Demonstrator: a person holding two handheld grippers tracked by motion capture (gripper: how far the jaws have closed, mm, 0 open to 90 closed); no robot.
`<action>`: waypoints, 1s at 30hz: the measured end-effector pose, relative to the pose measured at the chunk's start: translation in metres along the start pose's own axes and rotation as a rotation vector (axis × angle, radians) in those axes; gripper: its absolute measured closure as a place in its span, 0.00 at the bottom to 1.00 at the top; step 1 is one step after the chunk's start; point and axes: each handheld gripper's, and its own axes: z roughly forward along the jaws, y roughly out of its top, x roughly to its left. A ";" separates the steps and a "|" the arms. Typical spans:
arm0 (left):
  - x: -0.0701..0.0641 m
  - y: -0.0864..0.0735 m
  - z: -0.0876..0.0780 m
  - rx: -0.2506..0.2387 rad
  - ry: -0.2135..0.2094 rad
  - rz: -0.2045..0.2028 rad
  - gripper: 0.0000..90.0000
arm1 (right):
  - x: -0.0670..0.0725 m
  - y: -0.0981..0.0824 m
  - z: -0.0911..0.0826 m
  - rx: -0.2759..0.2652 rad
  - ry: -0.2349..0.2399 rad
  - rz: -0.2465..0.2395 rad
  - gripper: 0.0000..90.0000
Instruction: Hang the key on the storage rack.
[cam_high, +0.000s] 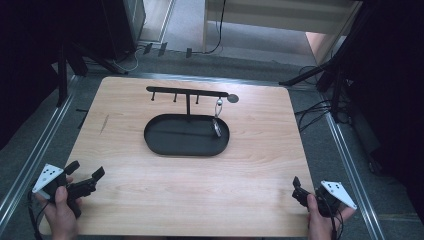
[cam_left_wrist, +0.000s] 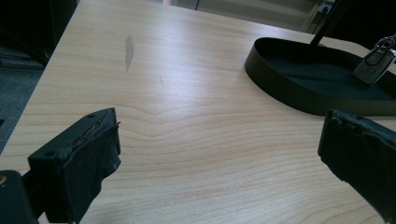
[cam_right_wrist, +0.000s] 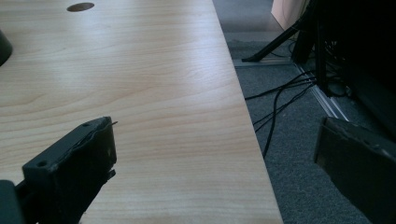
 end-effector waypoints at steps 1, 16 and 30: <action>0.000 0.000 0.000 0.000 0.000 0.000 0.00 | -0.001 -0.001 -0.001 0.002 -0.002 0.007 0.00; 0.000 0.000 0.000 0.000 0.000 -0.001 0.00 | -0.015 -0.013 -0.009 -0.008 -0.023 0.033 0.00; 0.000 0.000 0.000 0.000 0.001 0.002 0.00 | -0.015 -0.015 -0.011 0.016 -0.056 0.098 0.15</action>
